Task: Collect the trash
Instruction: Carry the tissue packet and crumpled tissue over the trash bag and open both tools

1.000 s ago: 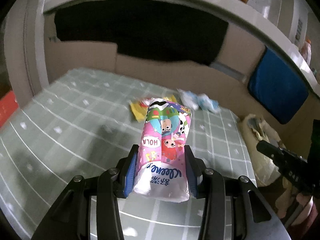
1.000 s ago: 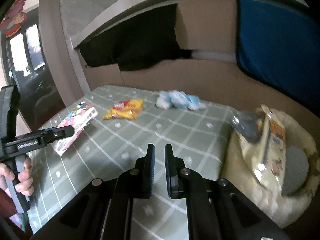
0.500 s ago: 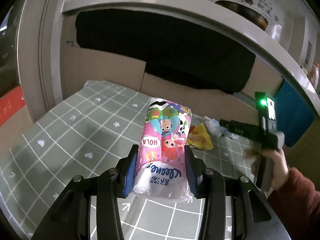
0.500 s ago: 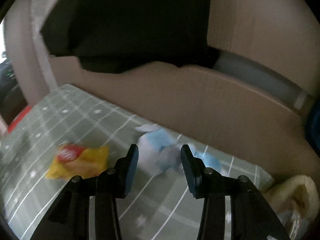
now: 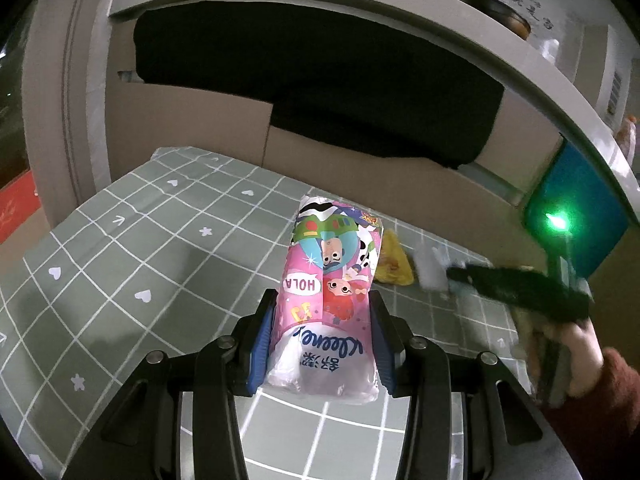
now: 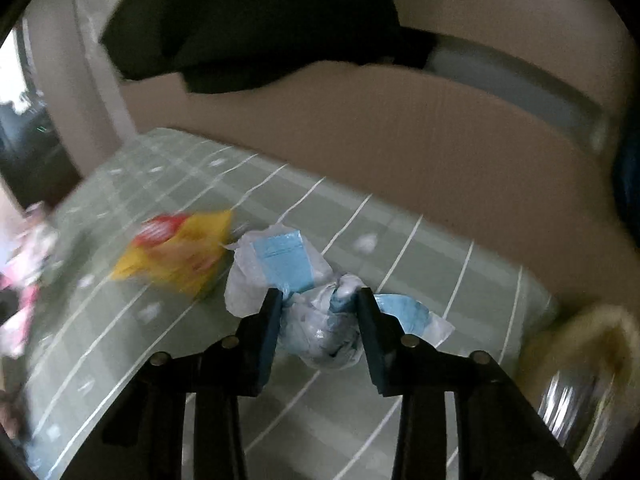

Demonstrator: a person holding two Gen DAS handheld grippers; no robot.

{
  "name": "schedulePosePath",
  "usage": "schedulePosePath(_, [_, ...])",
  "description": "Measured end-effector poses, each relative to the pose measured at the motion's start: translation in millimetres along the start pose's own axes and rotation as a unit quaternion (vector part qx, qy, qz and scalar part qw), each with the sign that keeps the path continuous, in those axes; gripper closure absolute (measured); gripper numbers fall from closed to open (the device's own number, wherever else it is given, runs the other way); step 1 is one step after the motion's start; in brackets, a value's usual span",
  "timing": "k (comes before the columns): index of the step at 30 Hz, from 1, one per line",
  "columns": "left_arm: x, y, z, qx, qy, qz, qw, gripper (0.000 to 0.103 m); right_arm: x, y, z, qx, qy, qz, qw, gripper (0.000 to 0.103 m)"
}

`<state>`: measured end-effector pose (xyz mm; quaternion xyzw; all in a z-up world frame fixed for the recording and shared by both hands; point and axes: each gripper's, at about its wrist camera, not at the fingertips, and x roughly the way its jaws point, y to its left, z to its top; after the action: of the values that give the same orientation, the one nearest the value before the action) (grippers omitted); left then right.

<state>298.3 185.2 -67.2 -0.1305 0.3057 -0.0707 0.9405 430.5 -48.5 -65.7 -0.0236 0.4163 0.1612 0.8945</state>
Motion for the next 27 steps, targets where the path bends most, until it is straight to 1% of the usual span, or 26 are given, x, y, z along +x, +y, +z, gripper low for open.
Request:
schedulePosePath(3, [-2,-10,-2,0.006,0.002,-0.005,1.0000,0.059,-26,3,-29,0.019,-0.001,0.038,0.999,0.068])
schedulePosePath(5, [-5,-20,-5,0.013,0.001,-0.008,0.9999,0.059,-44,8,-45,0.020,-0.010,0.047,0.999,0.068])
schedulePosePath(9, [-14,-47,-11,0.026,-0.001,-0.020,0.9995,0.059,-101,4,-71,0.035,-0.068,0.044,0.996,0.068])
schedulePosePath(10, [-16,-56,-12,0.030,-0.004,-0.025,0.9992,0.059,-118,0,-77,0.041,-0.088,0.039,0.995,0.068])
schedulePosePath(11, [-20,-66,-13,0.035,-0.009,-0.030,0.9989,0.059,-125,0,-79,0.042,-0.100,0.034,0.994,0.068])
schedulePosePath(12, [-22,-74,-14,0.040,-0.012,-0.033,0.9986,0.059,-142,-3,-86,0.041,-0.124,0.019,0.991,0.068])
schedulePosePath(14, [-28,-95,-15,0.054,-0.022,-0.044,0.9973,0.059,-161,-7,-94,0.038,-0.153,-0.004,0.987,0.068])
schedulePosePath(15, [-30,-103,-15,0.060,-0.026,-0.049,0.9967,0.059,-176,-11,-101,0.039,-0.172,-0.022,0.984,0.068])
schedulePosePath(17, [-32,-125,-14,0.068,-0.034,-0.061,0.9952,0.059,-199,-23,-113,0.050,-0.201,-0.043,0.977,0.068])
schedulePosePath(19, [-31,-150,-12,0.078,-0.041,-0.079,0.9930,0.059,-213,-34,-120,0.058,-0.216,-0.055,0.973,0.068])
schedulePosePath(20, [-30,-162,-12,0.083,-0.044,-0.088,0.9917,0.059,-224,-44,-126,0.064,-0.226,-0.069,0.970,0.068])
schedulePosePath(23, [-22,-203,-12,0.106,-0.052,-0.119,0.9859,0.059,-243,-67,-134,0.080,-0.242,-0.091,0.963,0.068])
schedulePosePath(27, [-1,-249,-16,0.122,-0.046,-0.150,0.9801,0.058,-263,-104,-142,0.109,-0.255,-0.112,0.954,0.068])
